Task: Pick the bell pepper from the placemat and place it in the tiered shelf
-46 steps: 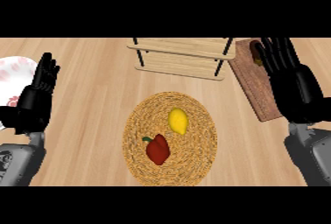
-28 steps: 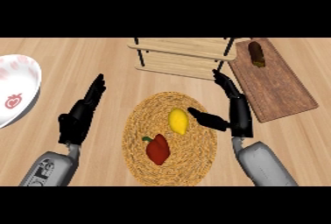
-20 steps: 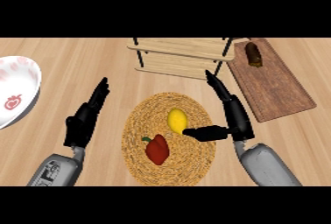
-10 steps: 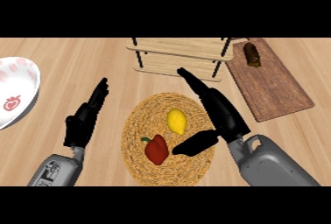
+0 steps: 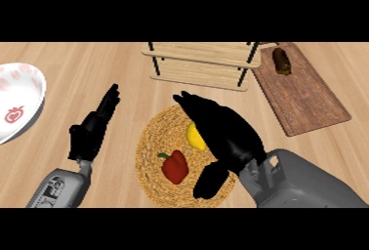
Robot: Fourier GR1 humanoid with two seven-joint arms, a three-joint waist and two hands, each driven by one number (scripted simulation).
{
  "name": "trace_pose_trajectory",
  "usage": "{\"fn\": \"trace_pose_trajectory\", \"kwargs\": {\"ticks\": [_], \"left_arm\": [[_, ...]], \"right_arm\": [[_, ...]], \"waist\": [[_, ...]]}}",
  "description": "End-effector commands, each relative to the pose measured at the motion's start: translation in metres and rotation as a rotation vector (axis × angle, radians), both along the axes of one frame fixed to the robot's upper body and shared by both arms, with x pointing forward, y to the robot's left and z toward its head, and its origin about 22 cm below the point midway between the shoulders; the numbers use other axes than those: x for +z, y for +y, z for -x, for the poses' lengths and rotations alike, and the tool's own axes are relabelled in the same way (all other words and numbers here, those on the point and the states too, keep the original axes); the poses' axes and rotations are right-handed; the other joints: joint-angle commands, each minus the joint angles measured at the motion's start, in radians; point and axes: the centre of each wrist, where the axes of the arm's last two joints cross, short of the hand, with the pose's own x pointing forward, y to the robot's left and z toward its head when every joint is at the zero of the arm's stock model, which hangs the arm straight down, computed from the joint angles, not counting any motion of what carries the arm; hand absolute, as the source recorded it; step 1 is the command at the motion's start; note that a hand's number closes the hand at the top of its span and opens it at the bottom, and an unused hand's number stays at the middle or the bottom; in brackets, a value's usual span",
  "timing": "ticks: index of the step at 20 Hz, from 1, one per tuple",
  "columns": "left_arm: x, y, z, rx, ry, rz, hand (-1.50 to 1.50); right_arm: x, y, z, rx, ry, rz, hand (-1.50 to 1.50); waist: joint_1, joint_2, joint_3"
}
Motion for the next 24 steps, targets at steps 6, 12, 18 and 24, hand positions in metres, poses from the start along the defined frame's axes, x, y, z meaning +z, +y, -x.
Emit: {"fn": "trace_pose_trajectory", "kwargs": {"ticks": [6,12,18,24], "left_arm": [[-0.012,0.007,0.006,-0.002,0.005,-0.005,0.00],[-0.005,-0.004,0.015,0.012,-0.005,0.006,0.00],[-0.002,-0.027,0.007,-0.004,0.010,-0.008,0.00],[0.008,0.012,-0.005,-0.005,-0.019,0.006,0.00]], "right_arm": [[0.013,0.027,0.024,-0.024,0.008,0.079,-1.50],[0.004,0.043,0.052,-0.020,-0.023,0.115,-1.50],[0.003,0.050,0.041,-0.067,-0.031,0.099,-1.50],[-0.022,0.063,0.054,-0.059,-0.009,0.113,-1.50]], "waist": [[0.002,0.004,0.002],[0.002,0.003,0.002],[-0.001,0.004,0.002],[0.001,0.005,0.002]]}}
